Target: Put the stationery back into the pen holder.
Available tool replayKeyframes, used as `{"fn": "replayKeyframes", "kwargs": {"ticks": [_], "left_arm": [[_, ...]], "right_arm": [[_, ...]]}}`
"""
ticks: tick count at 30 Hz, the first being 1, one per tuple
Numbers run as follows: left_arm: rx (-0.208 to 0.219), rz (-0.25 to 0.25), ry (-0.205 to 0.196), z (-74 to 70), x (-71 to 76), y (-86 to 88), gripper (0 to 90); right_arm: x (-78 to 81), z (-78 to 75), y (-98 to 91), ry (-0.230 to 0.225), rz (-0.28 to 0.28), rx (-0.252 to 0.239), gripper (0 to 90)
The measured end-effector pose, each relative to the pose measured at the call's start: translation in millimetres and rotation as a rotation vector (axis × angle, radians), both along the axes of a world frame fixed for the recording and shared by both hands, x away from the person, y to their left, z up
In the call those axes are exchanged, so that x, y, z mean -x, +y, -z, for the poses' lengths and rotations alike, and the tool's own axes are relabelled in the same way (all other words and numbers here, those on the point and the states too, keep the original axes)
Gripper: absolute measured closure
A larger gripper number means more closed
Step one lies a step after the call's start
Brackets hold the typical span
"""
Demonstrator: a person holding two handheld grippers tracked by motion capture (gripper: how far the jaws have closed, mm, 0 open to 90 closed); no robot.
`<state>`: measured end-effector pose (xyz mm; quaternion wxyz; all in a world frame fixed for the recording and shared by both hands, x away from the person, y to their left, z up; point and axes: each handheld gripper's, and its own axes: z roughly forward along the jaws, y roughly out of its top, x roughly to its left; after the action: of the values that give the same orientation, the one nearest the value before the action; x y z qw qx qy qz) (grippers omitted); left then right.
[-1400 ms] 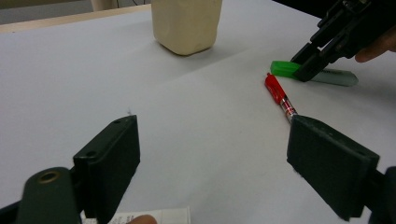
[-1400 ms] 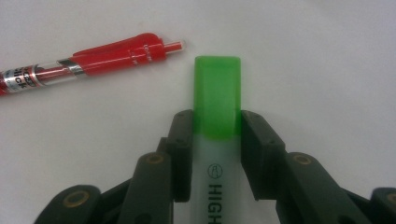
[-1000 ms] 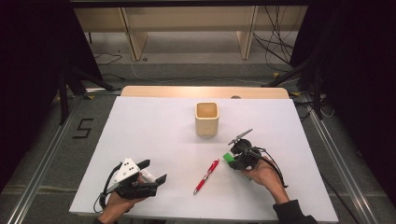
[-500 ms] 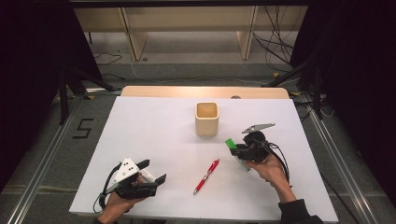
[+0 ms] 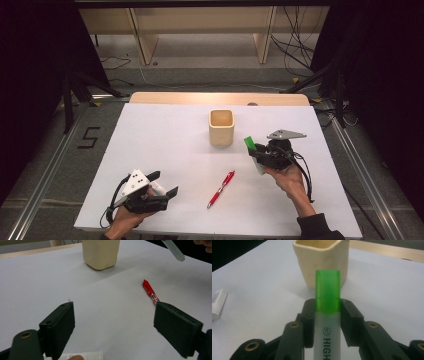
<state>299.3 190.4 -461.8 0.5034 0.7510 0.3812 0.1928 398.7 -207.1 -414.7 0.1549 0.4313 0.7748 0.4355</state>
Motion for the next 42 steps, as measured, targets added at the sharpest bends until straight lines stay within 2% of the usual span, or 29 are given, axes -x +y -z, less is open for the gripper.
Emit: {"fn": "replayKeyframes", "kwargs": {"ticks": [11,24,31,42], "left_arm": [[0.002,-0.004,-0.003,-0.4,-0.4,0.4,16.7],[-0.007,-0.004,0.002,1.1,-0.7,0.0,16.7],[-0.006,-0.004,0.001,1.1,-0.7,-0.2,16.7],[-0.003,-0.003,0.001,0.5,-0.1,-0.3,16.7]], "right_arm": [[-1.7,-5.6,1.9,-0.054,0.02,-0.05,67.3],[-15.2,-28.0,12.5,-0.144,0.037,-0.125,67.2],[-26.5,-40.7,20.5,-0.16,0.043,-0.146,67.2],[-41.0,-52.8,36.6,-0.17,0.043,-0.15,67.2]]}}
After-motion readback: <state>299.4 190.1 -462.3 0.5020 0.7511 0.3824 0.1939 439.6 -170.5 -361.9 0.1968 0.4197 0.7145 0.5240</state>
